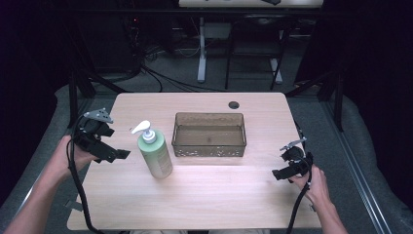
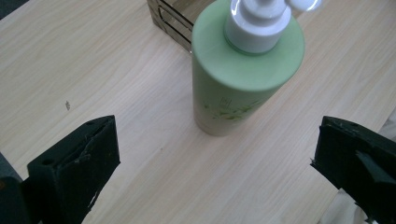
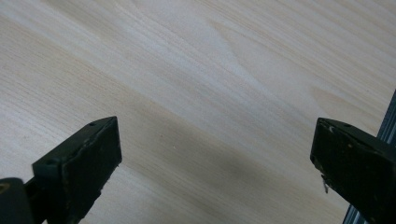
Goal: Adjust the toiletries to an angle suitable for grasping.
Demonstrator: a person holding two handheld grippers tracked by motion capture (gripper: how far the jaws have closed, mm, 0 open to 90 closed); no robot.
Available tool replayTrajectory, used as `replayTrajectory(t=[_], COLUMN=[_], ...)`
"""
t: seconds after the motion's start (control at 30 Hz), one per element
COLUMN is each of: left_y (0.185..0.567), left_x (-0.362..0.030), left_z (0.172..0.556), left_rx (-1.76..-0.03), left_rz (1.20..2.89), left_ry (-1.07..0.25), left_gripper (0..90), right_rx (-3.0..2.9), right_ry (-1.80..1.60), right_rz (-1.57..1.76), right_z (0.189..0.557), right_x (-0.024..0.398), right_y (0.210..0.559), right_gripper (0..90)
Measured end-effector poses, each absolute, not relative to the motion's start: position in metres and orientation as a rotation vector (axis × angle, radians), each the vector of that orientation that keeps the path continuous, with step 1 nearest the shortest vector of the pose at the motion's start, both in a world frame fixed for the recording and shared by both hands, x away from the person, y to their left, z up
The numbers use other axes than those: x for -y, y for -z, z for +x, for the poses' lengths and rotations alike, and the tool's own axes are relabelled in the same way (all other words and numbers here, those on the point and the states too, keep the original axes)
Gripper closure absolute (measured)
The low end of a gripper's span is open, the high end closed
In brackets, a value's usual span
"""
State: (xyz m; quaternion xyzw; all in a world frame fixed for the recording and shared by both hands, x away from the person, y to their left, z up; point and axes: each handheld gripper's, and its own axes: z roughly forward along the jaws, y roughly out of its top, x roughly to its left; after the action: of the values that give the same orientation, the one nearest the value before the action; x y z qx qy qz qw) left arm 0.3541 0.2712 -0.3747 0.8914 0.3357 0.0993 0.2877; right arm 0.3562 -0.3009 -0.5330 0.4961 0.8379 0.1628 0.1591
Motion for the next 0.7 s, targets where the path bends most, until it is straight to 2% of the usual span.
replayTrajectory(t=[0.37, 0.7], left_y=[0.355, 0.329], left_x=[-0.259, -0.228], left_z=[0.355, 0.363], left_rx=[-0.88, -0.834], left_rz=[2.387, 2.447], left_ry=[-0.25, -0.241], left_gripper=[0.0, 0.2], right_rx=[-2.396, -2.406], right_ry=[-0.457, -0.453], right_rz=[1.422, 1.431], right_z=[0.356, 0.357], right_x=[0.302, 0.301], right_y=[0.533, 0.535], right_gripper=[1.5, 1.7])
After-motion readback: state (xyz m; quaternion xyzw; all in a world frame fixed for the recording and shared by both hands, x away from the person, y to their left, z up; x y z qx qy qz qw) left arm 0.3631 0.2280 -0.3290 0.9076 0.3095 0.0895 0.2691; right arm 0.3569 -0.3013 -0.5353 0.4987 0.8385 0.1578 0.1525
